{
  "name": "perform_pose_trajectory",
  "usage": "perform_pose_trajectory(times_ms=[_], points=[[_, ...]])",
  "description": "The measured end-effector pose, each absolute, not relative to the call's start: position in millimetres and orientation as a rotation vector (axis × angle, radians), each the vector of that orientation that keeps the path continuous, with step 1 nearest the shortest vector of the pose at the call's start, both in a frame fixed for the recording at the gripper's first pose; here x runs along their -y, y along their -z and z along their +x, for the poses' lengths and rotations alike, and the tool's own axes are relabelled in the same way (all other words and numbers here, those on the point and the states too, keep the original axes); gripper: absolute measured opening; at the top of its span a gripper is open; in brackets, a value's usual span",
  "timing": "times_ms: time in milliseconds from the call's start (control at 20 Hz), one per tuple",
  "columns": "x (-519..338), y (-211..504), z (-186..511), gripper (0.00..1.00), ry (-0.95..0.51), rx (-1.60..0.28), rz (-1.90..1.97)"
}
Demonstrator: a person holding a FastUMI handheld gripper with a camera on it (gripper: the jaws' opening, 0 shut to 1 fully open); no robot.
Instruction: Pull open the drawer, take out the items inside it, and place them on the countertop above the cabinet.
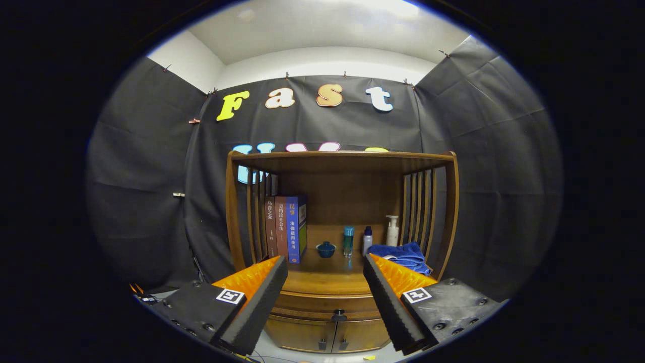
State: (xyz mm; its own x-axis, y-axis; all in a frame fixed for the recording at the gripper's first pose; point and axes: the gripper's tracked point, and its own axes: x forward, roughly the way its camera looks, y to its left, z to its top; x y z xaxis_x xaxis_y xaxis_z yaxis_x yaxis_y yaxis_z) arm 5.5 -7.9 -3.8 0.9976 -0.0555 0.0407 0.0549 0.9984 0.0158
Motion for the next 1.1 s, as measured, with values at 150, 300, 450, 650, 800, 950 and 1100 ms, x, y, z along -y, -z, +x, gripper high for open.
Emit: perform_pose_trajectory(times_ms=[150,300,450,650,800,950,1100], points=[[12,11,4,0.98,0.062,0.029,0.022],[20,30,9,0.98,0.080,0.000,0.025],[29,52,22,0.98,0.098,-0.046,0.028],[36,96,45,0.98,0.102,-0.130,0.032],[38,126,61,0.98,0.102,-0.182,0.039],[41,157,72,0.99,0.106,-0.232,0.047],[41,188,86,0.99,0.106,-0.284,0.057]])
